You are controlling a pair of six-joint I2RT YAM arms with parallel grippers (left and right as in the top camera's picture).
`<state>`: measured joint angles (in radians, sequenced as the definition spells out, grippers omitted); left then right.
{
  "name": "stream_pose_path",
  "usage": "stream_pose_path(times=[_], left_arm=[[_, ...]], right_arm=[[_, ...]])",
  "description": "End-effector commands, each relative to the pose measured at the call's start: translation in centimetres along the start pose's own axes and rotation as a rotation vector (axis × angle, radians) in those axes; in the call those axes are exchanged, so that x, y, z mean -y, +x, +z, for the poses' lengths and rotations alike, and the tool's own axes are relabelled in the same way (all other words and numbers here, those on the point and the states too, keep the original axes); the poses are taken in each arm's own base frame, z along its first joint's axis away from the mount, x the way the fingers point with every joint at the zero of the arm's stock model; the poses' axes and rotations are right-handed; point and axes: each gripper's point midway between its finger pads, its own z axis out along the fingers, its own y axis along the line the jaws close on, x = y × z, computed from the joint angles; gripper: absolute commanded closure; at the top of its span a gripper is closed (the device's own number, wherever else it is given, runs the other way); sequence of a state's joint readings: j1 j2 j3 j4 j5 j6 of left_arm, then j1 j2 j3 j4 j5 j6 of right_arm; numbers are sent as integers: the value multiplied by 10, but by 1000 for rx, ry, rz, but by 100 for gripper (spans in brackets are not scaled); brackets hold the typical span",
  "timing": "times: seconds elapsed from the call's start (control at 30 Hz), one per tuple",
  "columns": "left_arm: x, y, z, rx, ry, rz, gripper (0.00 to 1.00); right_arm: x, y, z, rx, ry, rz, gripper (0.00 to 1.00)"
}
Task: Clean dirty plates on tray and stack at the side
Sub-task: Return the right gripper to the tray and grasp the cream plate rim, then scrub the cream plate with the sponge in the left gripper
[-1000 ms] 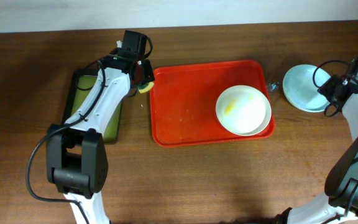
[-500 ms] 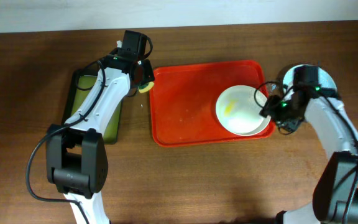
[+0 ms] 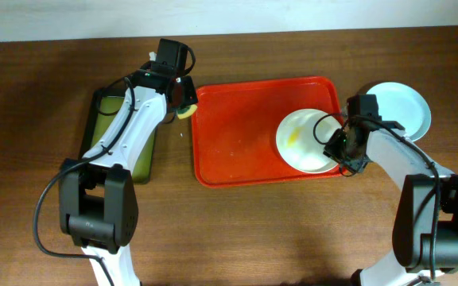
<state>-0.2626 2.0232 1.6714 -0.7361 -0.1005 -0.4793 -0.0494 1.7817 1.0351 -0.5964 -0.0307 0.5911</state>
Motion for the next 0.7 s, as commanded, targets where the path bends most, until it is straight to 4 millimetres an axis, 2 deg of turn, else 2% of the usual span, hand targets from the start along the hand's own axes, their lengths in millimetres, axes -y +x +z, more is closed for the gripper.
stream_pose_path(times=[0.0,0.07,0.13,0.27,0.33,0.43,0.5,0.6,0.67], left_arm=[[4,-5,-11,23,18,-5,100],[4,-5,-11,23,18,-4,100],[4,-6,-11,26,19,-5,100],[4,-5,-11,25,19,-5,100],[4,-5,-11,25,19,-5,100],[4,-5,-11,25,19,-5,100],[3,-4,-11,18,15,-3,100],[1,-1,-11,6,7,8,100],[-2,3,-12,-11,-2,8,100]], right_arm=[[-14,4,3,-4,-43,-34,60],[-35,7,3,3,-102,-69,67],[-67,13,11,37,-155,-145,67],[-116,44,36,24,-228,-271,66],[-124,46,35,22,-262,-281,70],[-129,41,32,42,-274,-320,96],[-136,43,29,34,-309,-362,96],[-161,60,16,-16,-466,-559,96],[-159,60,16,-16,-459,-558,96]])
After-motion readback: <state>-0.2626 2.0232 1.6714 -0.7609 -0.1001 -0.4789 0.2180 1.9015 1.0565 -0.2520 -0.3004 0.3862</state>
